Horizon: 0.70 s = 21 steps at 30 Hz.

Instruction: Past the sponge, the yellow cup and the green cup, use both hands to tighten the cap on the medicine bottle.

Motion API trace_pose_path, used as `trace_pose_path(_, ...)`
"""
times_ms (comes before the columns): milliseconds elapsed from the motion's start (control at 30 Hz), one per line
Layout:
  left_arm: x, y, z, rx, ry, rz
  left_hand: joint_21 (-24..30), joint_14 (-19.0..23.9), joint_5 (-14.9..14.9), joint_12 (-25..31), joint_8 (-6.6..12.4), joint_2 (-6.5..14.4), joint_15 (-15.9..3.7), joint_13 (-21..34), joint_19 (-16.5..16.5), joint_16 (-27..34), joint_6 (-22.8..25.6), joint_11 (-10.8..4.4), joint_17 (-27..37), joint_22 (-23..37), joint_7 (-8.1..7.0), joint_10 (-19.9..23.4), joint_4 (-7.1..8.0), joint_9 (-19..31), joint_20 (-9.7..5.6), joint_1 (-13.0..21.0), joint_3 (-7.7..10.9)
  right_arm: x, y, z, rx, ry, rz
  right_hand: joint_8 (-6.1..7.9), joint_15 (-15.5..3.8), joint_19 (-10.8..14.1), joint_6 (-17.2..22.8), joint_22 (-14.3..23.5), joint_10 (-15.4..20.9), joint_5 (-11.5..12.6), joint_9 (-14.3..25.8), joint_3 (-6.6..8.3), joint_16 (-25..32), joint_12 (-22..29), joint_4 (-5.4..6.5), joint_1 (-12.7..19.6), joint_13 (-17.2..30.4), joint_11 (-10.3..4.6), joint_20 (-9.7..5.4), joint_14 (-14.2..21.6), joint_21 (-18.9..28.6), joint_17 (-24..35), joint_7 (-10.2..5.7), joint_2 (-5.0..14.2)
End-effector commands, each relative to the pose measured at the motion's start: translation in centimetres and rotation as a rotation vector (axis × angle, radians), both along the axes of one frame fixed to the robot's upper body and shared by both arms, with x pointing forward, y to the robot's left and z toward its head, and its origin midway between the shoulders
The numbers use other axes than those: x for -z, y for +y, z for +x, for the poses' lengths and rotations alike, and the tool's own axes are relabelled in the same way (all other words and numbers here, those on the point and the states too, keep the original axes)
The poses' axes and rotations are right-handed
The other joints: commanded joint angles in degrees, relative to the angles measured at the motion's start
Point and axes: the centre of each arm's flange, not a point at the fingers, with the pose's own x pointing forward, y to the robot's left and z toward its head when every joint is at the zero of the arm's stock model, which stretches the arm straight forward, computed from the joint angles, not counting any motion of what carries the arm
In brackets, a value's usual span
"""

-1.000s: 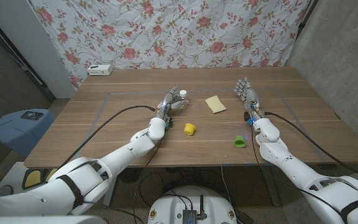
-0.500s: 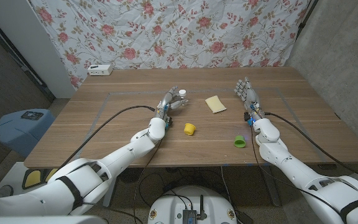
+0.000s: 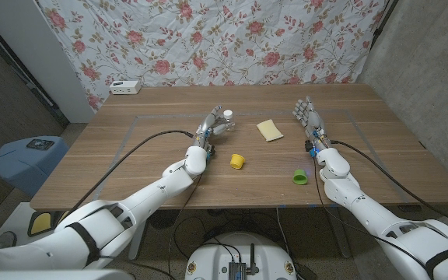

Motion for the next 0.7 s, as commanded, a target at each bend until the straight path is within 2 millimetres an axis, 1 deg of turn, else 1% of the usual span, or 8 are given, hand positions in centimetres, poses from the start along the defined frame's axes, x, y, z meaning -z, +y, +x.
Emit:
trace_pose_path(33, -0.9, -0.1, -0.7, 0.010, -0.022, 0.013, -0.1, 0.8, -0.1, -0.3, -0.07, 0.3, -7.34, 0.2, 0.5, -0.2, 0.2, 0.14, 0.2, 0.2, 0.26, 0.6, 0.15, 0.1, -8.43, 0.5, 0.54, -0.5, 0.6, 0.0, -0.013, 0.000, -0.025, 0.12, -0.09, 0.0, 0.3, 0.3, 0.1, 0.5, 0.0, 0.25, 0.0, 0.1, -0.07, -0.2, 0.1, 0.07, -3.73, -0.1, 0.1, 0.2, -0.30, 0.15)
trace_pose_path(100, -1.0, -0.2, -0.8, 0.017, -0.023, 0.012, -0.1, 0.9, -0.2, -0.3, -0.08, 0.3, -7.36, 0.2, 0.5, -0.3, 0.2, 0.15, 0.2, 0.2, 0.28, 0.6, 0.15, 0.1, -8.43, 0.5, 0.57, -0.6, 0.7, 0.0, -0.014, 0.001, -0.028, 0.14, -0.11, -0.1, 0.3, 0.3, 0.0, 0.5, 0.0, 0.26, 0.0, 0.0, -0.07, -0.2, 0.1, 0.08, -3.74, -0.1, 0.1, 0.2, -0.31, 0.15)
trace_pose_path(167, -1.0, -0.2, -0.8, 0.019, -0.020, 0.008, -0.1, 1.0, -0.2, -0.6, -0.08, 0.1, -7.15, 0.2, 0.8, -0.4, 0.4, 0.41, 0.2, 0.2, -0.95, 0.3, 0.21, 0.1, -7.88, 0.3, 0.59, -0.7, 0.7, -0.1, -0.015, 0.000, -0.033, 0.14, -0.06, -0.1, 0.3, 0.3, 0.1, 0.5, 0.0, 0.27, 0.0, 0.1, -0.07, -0.2, 0.1, 0.07, -3.74, -0.1, 0.1, 0.2, -0.35, 0.16)
trace_pose_path(200, -1.0, -0.3, -0.9, 0.017, -0.024, 0.009, -0.1, 1.1, -0.2, -0.7, 0.10, 0.2, -7.12, 0.2, 0.9, -0.4, 1.0, 0.35, 0.2, 0.2, -1.13, 0.2, 0.23, 0.1, -7.56, 0.3, 0.67, -0.8, 0.8, -0.1, -0.015, 0.000, -0.035, 0.14, -0.06, -0.1, 0.3, 0.3, 0.1, 0.5, 0.0, 0.27, 0.0, 0.1, -0.07, -0.2, 0.1, 0.09, -3.74, -0.1, 0.1, 0.2, -0.33, 0.16)
trace_pose_path(367, -1.2, -0.4, -1.1, 0.024, -0.019, 0.016, -0.1, 1.4, -0.2, -0.6, 0.27, 0.2, -6.93, 0.2, 1.1, -0.5, 2.0, 0.57, 0.2, 0.2, -1.04, 0.6, 0.27, 0.1, -7.61, 0.2, 0.83, -1.2, 0.9, -0.2, -0.015, -0.001, -0.054, 0.15, -0.02, 0.0, 0.3, 0.3, 0.1, 0.5, 0.0, 0.29, -0.1, 0.1, -0.06, -0.2, 0.1, 0.11, -3.73, -0.2, 0.1, 0.2, -0.47, 0.18)
trace_pose_path(533, -1.2, -0.4, -1.2, 0.028, -0.020, 0.014, -0.2, 1.7, -0.2, -0.6, -0.02, 0.3, -6.97, 0.3, 1.1, -0.5, 1.6, 0.27, 0.2, 0.2, -1.92, 0.9, 0.32, 0.1, -8.17, 0.2, 0.97, -1.6, 1.3, -0.3, -0.014, -0.006, -0.077, 0.13, 0.00, 0.0, 0.3, 0.3, 0.1, 0.5, 0.0, 0.30, -0.1, 0.1, -0.06, -0.2, 0.1, 0.06, -3.70, -0.2, 0.1, 0.2, -0.34, 0.17)
trace_pose_path(633, -1.3, -0.5, -1.3, 0.039, -0.015, 0.015, -0.2, 1.8, -0.2, -0.7, -0.04, 0.3, -6.97, 0.3, 1.0, -0.5, 1.7, 0.23, 0.2, 0.2, -1.78, 0.9, 0.33, 0.1, -8.19, 0.1, 1.01, -1.9, 1.6, -0.5, -0.015, -0.009, -0.092, 0.13, 0.04, -0.1, 0.3, 0.3, 0.1, 0.5, 0.0, 0.31, -0.1, 0.1, -0.05, -0.2, 0.1, 0.01, -3.68, -0.2, 0.1, 0.2, -0.31, 0.17)
trace_pose_path(700, -1.3, -0.5, -1.3, 0.058, -0.012, 0.020, -0.2, 1.8, -0.3, -1.0, -0.21, 0.0, -6.68, 0.3, 1.2, -0.6, 1.4, 0.59, 0.1, 0.2, -1.54, 0.0, 0.41, 0.1, -8.16, -0.1, 0.91, -2.2, 1.8, -0.7, -0.015, -0.015, -0.105, 0.14, 0.08, -0.1, 0.4, 0.3, 0.1, 0.5, 0.0, 0.31, -0.1, 0.1, -0.05, -0.3, 0.1, 0.22, -3.69, -0.3, 0.1, 0.2, -0.36, 0.17)
